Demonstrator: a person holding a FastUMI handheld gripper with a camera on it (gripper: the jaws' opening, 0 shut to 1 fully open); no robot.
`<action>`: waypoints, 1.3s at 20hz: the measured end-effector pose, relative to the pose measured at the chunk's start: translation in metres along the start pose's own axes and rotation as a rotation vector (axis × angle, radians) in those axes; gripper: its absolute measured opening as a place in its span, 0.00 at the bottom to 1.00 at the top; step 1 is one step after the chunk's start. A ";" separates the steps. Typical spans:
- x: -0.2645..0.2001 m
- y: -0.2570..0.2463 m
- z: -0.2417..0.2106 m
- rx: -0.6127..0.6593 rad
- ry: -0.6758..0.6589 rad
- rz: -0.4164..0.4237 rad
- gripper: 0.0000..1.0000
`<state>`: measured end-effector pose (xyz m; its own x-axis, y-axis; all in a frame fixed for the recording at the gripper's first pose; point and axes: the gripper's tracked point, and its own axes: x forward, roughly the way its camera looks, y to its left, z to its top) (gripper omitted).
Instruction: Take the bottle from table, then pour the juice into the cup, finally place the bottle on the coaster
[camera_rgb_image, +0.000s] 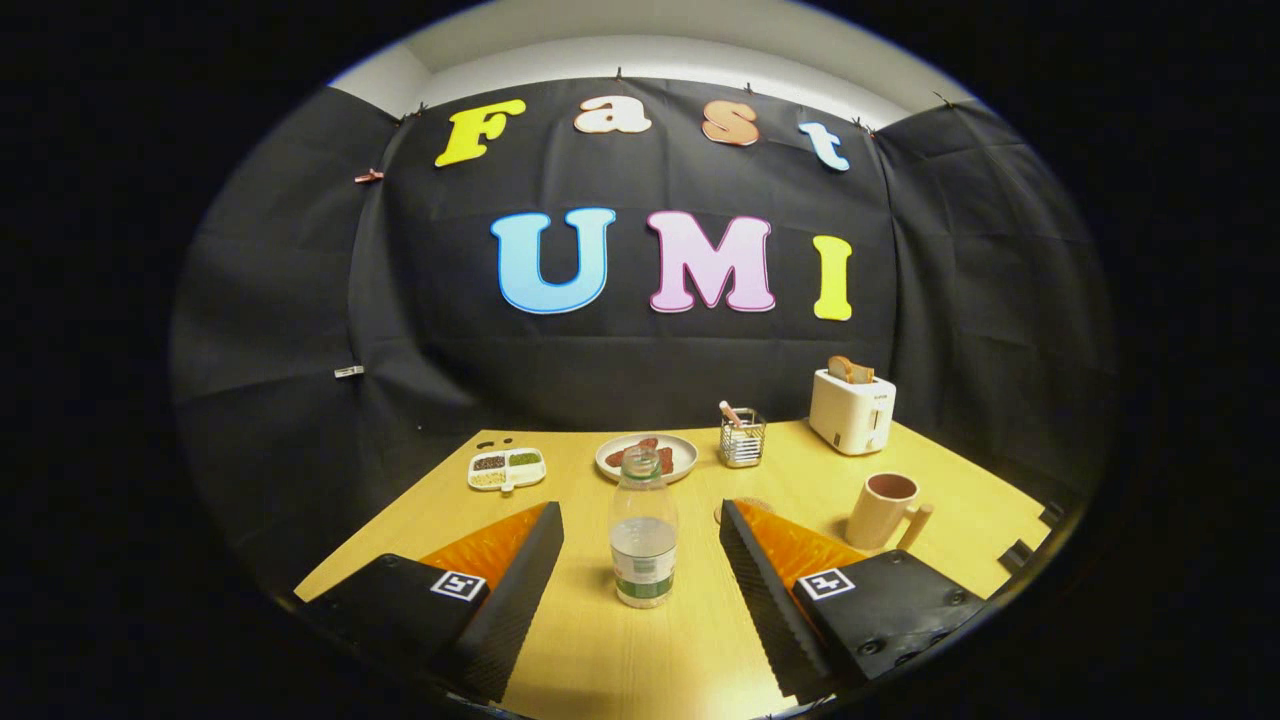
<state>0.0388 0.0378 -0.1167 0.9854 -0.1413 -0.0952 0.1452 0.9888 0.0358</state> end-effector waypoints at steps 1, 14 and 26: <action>0.007 0.001 -0.009 0.000 0.012 -0.012 0.97; 0.081 0.004 -0.082 -0.026 0.069 -0.118 0.97; 0.123 -0.008 -0.091 -0.065 0.064 -0.175 0.96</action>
<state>0.1511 0.0169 -0.2195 0.9378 -0.3096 -0.1575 0.3053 0.9509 -0.0512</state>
